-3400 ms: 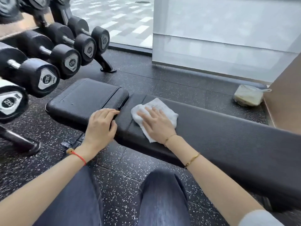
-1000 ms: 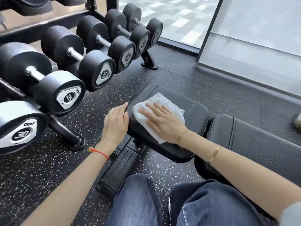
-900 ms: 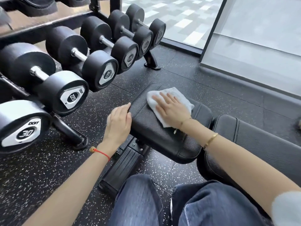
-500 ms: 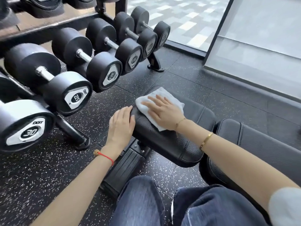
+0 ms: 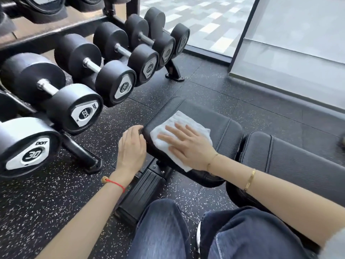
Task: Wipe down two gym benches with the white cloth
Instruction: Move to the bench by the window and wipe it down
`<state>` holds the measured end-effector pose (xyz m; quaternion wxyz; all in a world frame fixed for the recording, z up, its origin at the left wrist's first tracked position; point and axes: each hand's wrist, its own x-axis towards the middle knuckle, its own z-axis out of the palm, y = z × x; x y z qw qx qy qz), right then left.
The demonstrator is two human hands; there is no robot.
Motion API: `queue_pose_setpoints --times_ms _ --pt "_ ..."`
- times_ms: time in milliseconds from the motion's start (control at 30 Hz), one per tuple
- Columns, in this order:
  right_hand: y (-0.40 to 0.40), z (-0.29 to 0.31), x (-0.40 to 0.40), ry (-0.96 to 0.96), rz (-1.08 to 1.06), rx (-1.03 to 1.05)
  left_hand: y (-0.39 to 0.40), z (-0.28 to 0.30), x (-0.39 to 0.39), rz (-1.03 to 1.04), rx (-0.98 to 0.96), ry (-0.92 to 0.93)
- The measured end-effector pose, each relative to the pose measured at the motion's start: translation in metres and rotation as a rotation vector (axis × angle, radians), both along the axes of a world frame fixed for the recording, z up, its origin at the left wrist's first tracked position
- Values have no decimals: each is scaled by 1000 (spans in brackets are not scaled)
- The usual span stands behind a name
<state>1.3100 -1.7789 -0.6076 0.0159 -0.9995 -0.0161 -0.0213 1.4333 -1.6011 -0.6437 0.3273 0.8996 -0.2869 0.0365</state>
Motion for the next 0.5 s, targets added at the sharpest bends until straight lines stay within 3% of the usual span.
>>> queue_pose_setpoints --times_ms 167,233,367,500 --pt "-42 12 49 35 -451 35 -6 9 -7 -57 9 -53" --pt "-30 9 41 30 -406 87 -13 11 -10 -77 24 -82" --pt "-3 -2 -28 9 -104 59 -29 13 -11 -119 29 -117" --pt "-53 2 -53 -21 -358 27 -51 16 -11 -177 50 -142"
